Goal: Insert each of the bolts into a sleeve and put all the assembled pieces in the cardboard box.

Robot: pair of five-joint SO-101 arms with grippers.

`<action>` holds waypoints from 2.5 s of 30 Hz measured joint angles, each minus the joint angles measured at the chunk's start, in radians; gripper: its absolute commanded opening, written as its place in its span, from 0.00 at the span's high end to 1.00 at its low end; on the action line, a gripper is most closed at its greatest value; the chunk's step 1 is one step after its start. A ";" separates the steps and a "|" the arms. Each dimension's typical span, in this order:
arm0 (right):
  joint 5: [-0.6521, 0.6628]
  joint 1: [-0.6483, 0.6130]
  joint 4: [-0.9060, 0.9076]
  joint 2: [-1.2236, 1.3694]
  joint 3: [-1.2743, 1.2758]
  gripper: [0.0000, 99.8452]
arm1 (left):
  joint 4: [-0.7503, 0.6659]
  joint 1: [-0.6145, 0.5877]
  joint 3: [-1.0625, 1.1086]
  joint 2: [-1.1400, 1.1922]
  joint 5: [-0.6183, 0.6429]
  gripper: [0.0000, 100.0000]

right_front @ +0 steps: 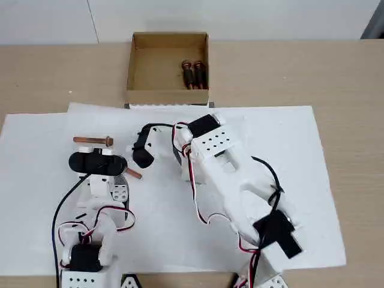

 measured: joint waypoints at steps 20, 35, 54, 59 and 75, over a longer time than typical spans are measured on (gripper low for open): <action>0.017 0.003 -0.127 0.189 -0.017 0.97 | 0.000 0.000 0.000 0.000 0.000 0.99; -0.040 0.044 -0.087 0.235 -0.104 0.99 | 0.000 0.000 0.000 0.000 0.000 0.99; -0.502 0.258 0.338 0.241 -0.569 1.00 | 0.000 0.000 0.000 0.000 -0.011 0.99; -0.709 0.315 0.348 0.107 -0.563 1.00 | 0.000 0.000 0.000 0.000 -0.011 0.99; -0.876 0.368 0.350 -0.489 -0.017 1.00 | 0.135 -0.101 -0.181 0.003 -0.009 0.99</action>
